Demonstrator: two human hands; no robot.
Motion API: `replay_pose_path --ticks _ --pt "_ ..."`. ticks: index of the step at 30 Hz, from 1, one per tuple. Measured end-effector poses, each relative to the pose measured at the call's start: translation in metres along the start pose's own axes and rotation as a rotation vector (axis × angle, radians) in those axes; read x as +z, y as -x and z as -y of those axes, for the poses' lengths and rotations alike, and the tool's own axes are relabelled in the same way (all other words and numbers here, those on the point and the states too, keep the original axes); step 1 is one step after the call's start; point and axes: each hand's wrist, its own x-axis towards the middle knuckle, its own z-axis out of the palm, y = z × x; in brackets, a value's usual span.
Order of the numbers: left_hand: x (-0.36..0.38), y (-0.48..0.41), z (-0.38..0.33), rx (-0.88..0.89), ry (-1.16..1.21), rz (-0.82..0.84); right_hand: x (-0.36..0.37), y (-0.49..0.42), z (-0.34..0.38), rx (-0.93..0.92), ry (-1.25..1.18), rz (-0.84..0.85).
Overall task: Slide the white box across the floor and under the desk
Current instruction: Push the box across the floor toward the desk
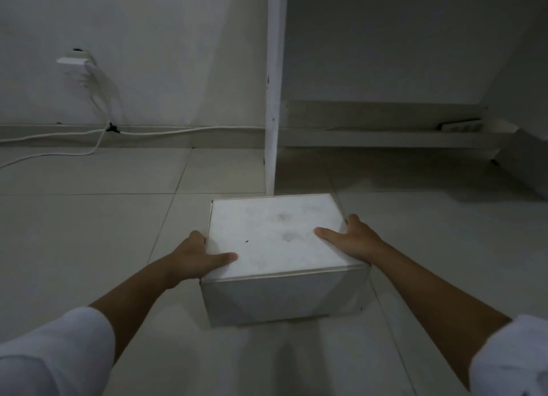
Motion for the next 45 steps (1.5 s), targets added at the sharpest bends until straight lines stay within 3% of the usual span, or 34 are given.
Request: replay_pose_path --ticks 9,25,34,40,45 --pt "0.084 -0.018 -0.062 0.007 -0.066 -0.008 -0.03 -0.032 -0.08 0.081 -0.11 0.012" --pt "0.146 -0.045 -0.08 -0.002 0.016 -0.047 -0.035 -0.076 -0.126 0.138 -0.172 -0.026" --pt "0.148 -0.055 -0.081 0.149 -0.148 0.139 -0.036 -0.08 -0.13 0.133 -0.161 -0.07" --pt "0.152 -0.056 -0.091 0.202 -0.193 0.015 -0.032 -0.077 -0.136 0.177 -0.221 -0.14" --pt "0.16 -0.058 -0.098 0.264 -0.227 -0.255 -0.037 -0.071 -0.141 0.234 -0.264 -0.135"
